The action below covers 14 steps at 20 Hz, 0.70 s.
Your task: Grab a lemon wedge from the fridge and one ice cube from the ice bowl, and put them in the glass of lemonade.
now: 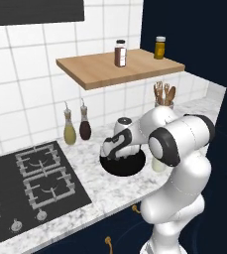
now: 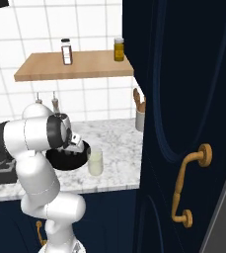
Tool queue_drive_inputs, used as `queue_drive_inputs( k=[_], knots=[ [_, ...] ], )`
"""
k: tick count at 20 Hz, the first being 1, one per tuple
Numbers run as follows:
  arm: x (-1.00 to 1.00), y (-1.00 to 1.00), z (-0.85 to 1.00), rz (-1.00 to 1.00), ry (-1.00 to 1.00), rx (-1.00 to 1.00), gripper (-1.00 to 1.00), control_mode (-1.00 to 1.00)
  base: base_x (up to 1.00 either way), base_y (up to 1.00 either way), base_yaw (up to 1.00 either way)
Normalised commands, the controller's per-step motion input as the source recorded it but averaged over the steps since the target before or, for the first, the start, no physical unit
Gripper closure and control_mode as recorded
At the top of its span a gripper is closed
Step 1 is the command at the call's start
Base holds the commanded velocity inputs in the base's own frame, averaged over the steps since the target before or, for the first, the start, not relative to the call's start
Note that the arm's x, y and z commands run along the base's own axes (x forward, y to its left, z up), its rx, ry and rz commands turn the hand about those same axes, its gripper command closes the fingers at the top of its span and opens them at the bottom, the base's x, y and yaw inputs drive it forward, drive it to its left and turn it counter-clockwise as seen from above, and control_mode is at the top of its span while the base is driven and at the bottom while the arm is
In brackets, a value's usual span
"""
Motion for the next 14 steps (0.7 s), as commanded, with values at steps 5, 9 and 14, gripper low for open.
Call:
queue_drive_inputs(
  k=[5, 9, 14],
  knots=[
    [0.05, 0.01, -0.01, 0.0, 0.0, 0.0, -1.0, -1.0, 0.0, 0.0, 0.0],
    [0.0, 0.0, -0.06, 0.0, 0.0, 0.0, 1.0, -1.0, 0.0, 0.0, 0.0],
    [0.0, 0.0, -0.02, 0.0, 0.04, 0.0, 1.0, -1.0, 0.0, 0.0, 0.0]
  ],
)
